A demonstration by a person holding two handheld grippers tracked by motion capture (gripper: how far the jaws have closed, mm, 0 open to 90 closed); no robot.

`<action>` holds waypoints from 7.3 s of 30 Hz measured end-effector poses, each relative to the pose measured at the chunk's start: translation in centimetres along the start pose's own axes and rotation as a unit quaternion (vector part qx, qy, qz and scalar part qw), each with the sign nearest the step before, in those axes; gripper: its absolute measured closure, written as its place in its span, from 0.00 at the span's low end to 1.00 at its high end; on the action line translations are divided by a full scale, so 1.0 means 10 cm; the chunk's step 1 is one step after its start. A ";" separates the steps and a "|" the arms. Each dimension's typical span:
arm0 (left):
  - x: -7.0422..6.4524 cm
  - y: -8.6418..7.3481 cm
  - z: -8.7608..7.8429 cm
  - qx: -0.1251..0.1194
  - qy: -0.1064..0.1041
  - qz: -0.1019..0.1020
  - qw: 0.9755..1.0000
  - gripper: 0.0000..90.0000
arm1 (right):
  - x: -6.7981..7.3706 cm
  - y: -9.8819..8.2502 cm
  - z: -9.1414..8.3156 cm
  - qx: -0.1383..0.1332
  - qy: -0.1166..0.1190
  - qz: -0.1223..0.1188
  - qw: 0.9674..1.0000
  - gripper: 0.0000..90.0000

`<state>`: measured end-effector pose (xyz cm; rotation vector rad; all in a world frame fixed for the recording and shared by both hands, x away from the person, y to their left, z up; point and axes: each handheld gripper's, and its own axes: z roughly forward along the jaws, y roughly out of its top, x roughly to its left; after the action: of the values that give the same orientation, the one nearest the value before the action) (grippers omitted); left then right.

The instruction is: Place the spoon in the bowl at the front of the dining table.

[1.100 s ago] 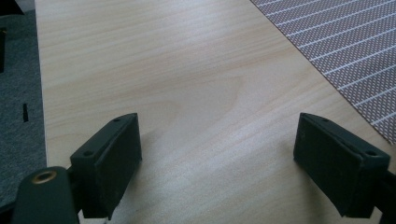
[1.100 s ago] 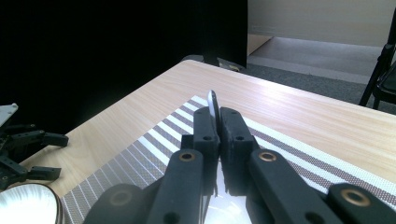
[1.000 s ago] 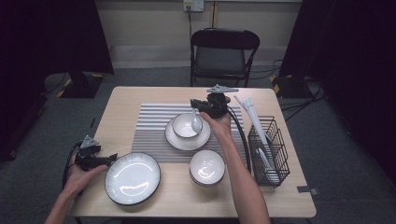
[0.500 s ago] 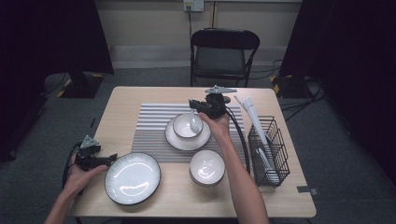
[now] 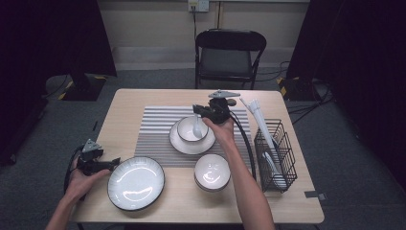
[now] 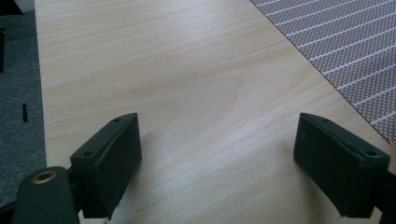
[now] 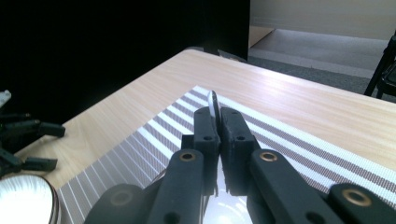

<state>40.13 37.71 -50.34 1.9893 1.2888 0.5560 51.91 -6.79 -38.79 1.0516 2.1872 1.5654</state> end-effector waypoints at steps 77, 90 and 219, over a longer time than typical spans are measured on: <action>0.00 0.00 0.00 0.000 0.000 0.000 1.000 0.16 | 0.42 -0.21 0.04 0.019 0.069 -0.035 0.997 0.85; 0.00 0.00 0.00 0.000 0.000 0.000 1.000 0.16 | 0.46 -0.21 0.09 0.046 0.073 -0.043 0.995 0.82; 0.00 0.00 0.00 0.000 0.000 0.000 1.000 0.16 | -0.36 -0.16 -1.75 -0.003 -0.104 0.044 0.994 0.49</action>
<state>40.12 37.70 -50.35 1.9888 1.2899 0.5566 43.65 -22.04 -34.15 1.2622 2.0227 1.4246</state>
